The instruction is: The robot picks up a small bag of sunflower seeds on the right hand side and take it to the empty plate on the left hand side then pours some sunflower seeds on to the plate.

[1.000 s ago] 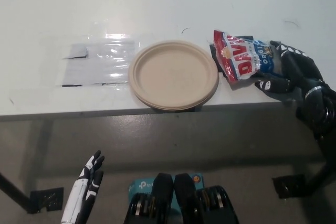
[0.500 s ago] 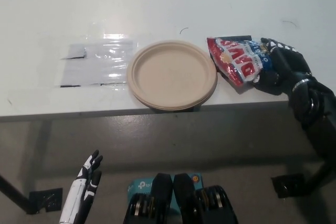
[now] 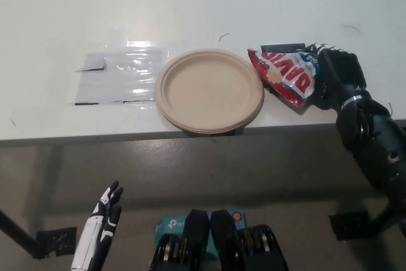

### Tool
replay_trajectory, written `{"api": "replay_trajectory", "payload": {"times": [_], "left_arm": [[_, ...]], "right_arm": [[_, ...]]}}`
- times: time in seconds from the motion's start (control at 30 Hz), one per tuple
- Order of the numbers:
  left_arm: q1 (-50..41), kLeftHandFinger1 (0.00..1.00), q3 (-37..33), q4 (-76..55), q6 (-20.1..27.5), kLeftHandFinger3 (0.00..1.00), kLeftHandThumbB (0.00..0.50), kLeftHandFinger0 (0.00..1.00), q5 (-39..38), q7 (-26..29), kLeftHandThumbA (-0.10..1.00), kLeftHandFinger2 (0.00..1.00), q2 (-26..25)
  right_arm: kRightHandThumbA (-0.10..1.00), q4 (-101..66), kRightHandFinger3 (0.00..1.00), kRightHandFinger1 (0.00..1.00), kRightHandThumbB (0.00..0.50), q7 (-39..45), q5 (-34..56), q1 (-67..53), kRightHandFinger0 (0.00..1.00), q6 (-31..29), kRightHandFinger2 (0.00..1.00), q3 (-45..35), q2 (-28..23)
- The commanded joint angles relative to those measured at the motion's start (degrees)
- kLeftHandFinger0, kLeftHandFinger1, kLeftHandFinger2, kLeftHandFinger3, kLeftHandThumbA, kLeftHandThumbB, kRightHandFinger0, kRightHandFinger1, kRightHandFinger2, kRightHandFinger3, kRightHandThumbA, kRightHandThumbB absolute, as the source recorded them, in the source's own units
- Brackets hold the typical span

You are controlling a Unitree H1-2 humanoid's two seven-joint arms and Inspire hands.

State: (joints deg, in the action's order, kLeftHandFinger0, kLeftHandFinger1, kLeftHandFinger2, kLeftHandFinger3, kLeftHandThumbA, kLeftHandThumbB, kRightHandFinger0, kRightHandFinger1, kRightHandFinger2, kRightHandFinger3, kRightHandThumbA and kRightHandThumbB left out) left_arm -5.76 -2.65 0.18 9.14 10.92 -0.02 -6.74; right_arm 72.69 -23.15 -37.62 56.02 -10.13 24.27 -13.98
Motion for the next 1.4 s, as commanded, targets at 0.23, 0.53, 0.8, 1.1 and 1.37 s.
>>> {"api": "replay_trajectory", "payload": {"times": [0.23,0.53,0.8,1.1,1.37], "left_arm": [[0.9,1.00,0.9,-1.1,2.6,1.00,0.056,1.00,-1.6,0.1,1.00,1.00,-0.8],[1.2,1.00,1.0,-1.3,1.9,1.00,0.047,1.00,-1.8,0.1,1.00,1.00,-0.8],[1.4,1.00,0.9,-1.2,2.0,1.00,0.040,1.00,-1.8,-0.3,1.00,1.00,-1.1],[1.8,1.00,0.9,-1.3,1.4,1.00,0.048,1.00,-1.8,-0.3,1.00,1.00,-1.2],[2.3,1.00,0.8,-1.5,1.6,1.00,0.052,1.00,-1.8,-0.7,1.00,1.00,-1.5]], "right_arm": [[-0.10,4.3,0.84,0.51,0.109,-8.5,2.9,0.5,0.01,-9.8,0.97,-1.2,0.7],[-0.10,2.6,0.74,0.31,0.151,-10.4,6.5,2.4,0.00,-11.9,0.83,-6.2,1.6],[-0.10,-1.2,0.85,0.40,0.151,-10.8,5.7,4.8,0.00,-10.5,0.89,-5.8,0.8],[-0.10,-2.3,0.88,0.38,0.144,-9.5,4.4,7.5,0.00,-9.7,0.88,-4.4,0.4],[-0.10,-0.9,0.74,0.36,0.136,-7.9,1.5,11.1,0.00,-7.3,0.86,0.0,0.3]]}}
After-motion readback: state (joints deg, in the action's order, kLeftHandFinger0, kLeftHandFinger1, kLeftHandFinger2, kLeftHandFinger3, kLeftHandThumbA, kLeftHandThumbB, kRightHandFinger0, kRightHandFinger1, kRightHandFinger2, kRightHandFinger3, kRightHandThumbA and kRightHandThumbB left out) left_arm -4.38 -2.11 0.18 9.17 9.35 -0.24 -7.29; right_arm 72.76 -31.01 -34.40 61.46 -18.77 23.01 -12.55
